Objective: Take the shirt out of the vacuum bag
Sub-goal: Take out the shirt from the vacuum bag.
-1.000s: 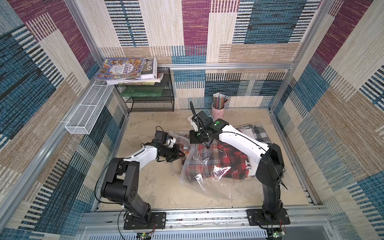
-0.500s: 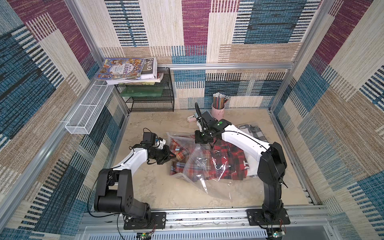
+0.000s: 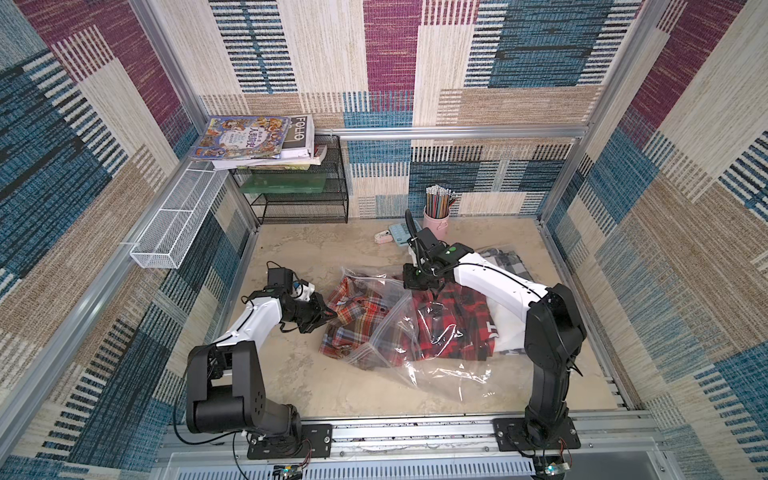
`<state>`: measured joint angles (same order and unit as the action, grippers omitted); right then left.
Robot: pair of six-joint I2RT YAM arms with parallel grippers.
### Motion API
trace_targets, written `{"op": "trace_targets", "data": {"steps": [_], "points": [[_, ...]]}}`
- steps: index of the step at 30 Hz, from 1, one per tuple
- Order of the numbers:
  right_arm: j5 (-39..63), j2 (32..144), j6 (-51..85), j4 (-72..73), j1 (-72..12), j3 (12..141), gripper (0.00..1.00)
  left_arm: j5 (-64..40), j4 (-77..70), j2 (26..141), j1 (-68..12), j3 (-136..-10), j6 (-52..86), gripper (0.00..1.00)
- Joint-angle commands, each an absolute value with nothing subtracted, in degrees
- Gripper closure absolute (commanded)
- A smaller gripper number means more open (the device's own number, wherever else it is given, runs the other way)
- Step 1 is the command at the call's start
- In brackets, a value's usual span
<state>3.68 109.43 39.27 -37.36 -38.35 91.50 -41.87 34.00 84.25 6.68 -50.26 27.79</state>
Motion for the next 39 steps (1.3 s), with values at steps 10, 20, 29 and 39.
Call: {"op": "trace_targets", "data": {"steps": [10,20,29,39], "points": [[4.52,108.91,38.53,-34.70,-38.49,89.98,0.30,-40.92,38.56,83.54,10.28,-51.95,24.71,1.00],[3.70,108.32,38.93,-33.38,-37.07,86.93,0.04,-41.24,39.35,83.26,13.49,-51.35,24.36,1.00],[3.59,105.99,39.90,-30.26,-33.90,79.19,0.04,-41.10,41.10,83.32,18.02,-51.59,22.70,1.00],[2.57,104.67,40.39,-29.75,-30.33,73.56,0.04,-41.05,42.76,84.29,22.26,-53.62,21.29,1.00]]}}
